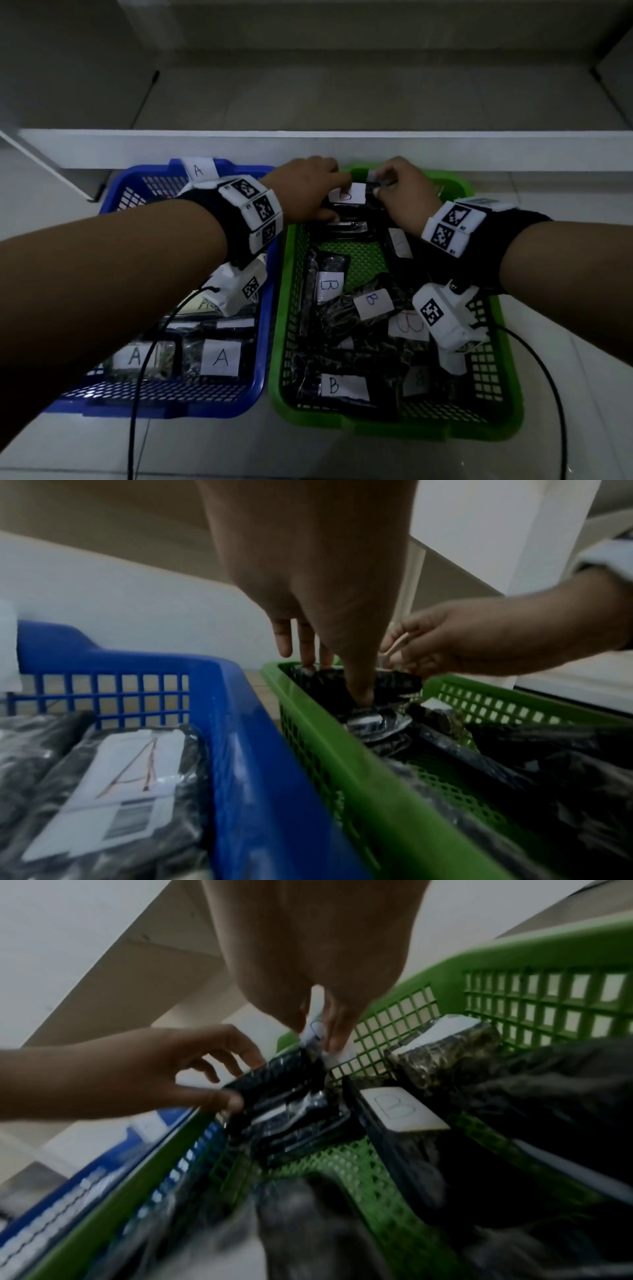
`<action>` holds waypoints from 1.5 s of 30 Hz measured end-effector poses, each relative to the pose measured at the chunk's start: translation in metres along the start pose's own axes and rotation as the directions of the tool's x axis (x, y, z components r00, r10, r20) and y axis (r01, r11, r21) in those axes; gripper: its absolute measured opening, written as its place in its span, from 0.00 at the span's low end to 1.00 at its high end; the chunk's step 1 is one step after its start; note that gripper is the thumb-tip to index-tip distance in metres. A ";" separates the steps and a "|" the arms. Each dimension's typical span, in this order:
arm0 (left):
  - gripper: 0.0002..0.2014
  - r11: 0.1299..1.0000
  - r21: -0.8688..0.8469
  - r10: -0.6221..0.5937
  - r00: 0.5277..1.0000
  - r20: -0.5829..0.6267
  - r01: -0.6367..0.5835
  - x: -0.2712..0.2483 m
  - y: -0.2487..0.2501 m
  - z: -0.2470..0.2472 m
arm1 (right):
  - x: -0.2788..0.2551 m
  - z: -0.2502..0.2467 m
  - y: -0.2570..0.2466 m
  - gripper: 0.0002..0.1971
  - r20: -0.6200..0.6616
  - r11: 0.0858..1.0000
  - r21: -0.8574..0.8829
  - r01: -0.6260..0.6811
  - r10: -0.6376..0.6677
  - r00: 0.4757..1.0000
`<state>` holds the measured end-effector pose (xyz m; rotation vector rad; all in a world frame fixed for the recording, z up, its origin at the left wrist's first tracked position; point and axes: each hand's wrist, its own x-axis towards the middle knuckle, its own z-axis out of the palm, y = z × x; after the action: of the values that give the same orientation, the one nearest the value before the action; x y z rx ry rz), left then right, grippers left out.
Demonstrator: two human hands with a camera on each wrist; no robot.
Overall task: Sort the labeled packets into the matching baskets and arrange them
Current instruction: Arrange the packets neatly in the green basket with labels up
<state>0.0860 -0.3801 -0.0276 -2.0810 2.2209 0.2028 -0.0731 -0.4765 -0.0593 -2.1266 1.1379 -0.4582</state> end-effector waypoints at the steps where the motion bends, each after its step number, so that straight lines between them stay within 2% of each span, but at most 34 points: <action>1: 0.23 1.000 0.003 -0.014 1.000 0.027 0.014 -0.001 0.001 0.002 | -0.003 -0.001 -0.002 0.11 -0.045 0.998 -0.060 0.029 -0.032 0.998; 3: 0.24 0.999 0.002 -0.042 0.999 0.026 0.042 -0.002 0.000 0.006 | -0.014 -0.005 -0.010 0.07 -0.048 0.979 -0.142 0.149 -0.157 0.986; 4: 0.24 0.999 -0.006 -0.049 0.999 0.025 0.049 -0.002 0.000 0.006 | -0.022 -0.007 -0.014 0.06 0.003 0.959 -0.169 0.230 -0.232 0.973; 6: 0.23 0.998 -0.046 -0.050 0.998 0.030 0.052 -0.001 -0.001 0.006 | -0.040 -0.006 -0.021 0.05 0.197 0.909 -0.210 0.359 -0.320 0.927; 7: 0.23 0.995 -0.084 -0.049 0.998 0.035 0.051 -0.001 -0.002 0.005 | -0.048 -0.001 -0.021 0.06 0.304 0.896 -0.213 0.389 -0.318 0.898; 10: 0.22 0.979 -0.193 -0.049 0.997 0.067 0.061 -0.001 -0.007 0.001 | -0.063 0.022 -0.013 0.13 0.600 0.876 -0.272 0.399 -0.170 0.782; 12: 0.22 0.982 -0.184 -0.034 0.998 0.062 0.044 -0.005 -0.009 0.000 | -0.067 0.038 -0.007 0.24 0.691 0.862 -0.355 0.362 -0.019 0.723; 13: 0.22 0.987 -0.159 -0.021 0.999 0.047 0.028 -0.007 -0.010 0.000 | -0.067 0.043 -0.006 0.29 0.695 0.859 -0.381 0.342 0.022 0.719; 16: 0.21 0.998 -0.042 0.043 0.999 0.025 -0.041 -0.014 -0.009 0.004 | -0.063 0.051 -0.008 0.36 0.657 0.881 -0.372 0.292 0.028 0.753; 18: 0.20 0.997 0.034 0.072 0.997 0.012 -0.072 -0.018 -0.008 0.004 | -0.057 0.052 -0.012 0.35 0.613 0.914 -0.330 0.234 0.019 0.790; 20: 0.16 0.987 0.094 0.138 0.988 -0.068 -0.132 -0.023 -0.003 0.003 | -0.052 0.049 -0.015 0.31 0.590 0.948 -0.267 0.174 0.018 0.807; 22: 0.13 0.972 0.073 0.231 0.968 -0.099 -0.225 -0.031 0.006 0.004 | -0.051 0.045 -0.016 0.28 0.571 0.979 -0.162 0.120 -0.006 0.821; 23: 0.12 0.961 0.050 0.273 0.961 -0.036 -0.272 -0.036 0.010 0.007 | -0.052 0.043 -0.014 0.28 0.558 0.990 -0.104 0.098 -0.024 0.830; 25: 0.14 0.943 0.003 0.328 0.929 0.169 -0.334 -0.047 0.015 0.016 | -0.056 0.039 -0.009 0.27 0.511 0.998 -0.029 0.056 -0.034 0.859; 27: 0.16 0.936 -0.046 0.347 0.890 0.296 -0.350 -0.054 0.016 0.019 | -0.062 0.034 -0.005 0.24 0.443 1.000 0.010 0.023 -0.025 0.896; 30: 0.18 0.953 -0.097 0.300 0.846 0.440 -0.288 -0.050 0.016 0.016 | -0.066 0.032 -0.005 0.23 0.377 1.000 0.000 -0.003 0.003 0.926; 32: 0.19 0.964 -0.106 0.262 0.805 0.532 -0.243 -0.042 0.019 0.012 | -0.069 0.034 -0.008 0.22 0.387 1.000 -0.005 -0.009 0.010 0.922; 34: 0.19 0.969 -0.164 0.247 0.779 0.576 -0.186 -0.034 0.021 0.009 | -0.072 0.037 -0.011 0.19 0.407 1.000 0.000 -0.020 0.018 0.913; 37: 0.16 0.962 -0.246 0.240 0.804 0.544 -0.121 -0.026 0.018 0.007 | -0.074 0.036 -0.011 0.15 0.365 1.000 0.022 -0.003 -0.005 0.931; 40: 0.15 0.937 -0.346 0.228 0.840 0.492 -0.051 -0.028 0.014 0.006 | -0.074 0.029 -0.012 0.09 0.285 0.990 0.137 -0.018 -0.022 0.958; 45: 0.12 0.876 -0.476 0.148 0.898 0.414 0.075 -0.028 0.009 0.000 | -0.074 0.024 -0.008 0.05 0.032 0.973 0.226 -0.039 0.033 0.999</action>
<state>0.0792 -0.3521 -0.0230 -1.9173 2.0627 1.2198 -0.0960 -0.4022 -0.0701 -1.9061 1.0535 -0.5146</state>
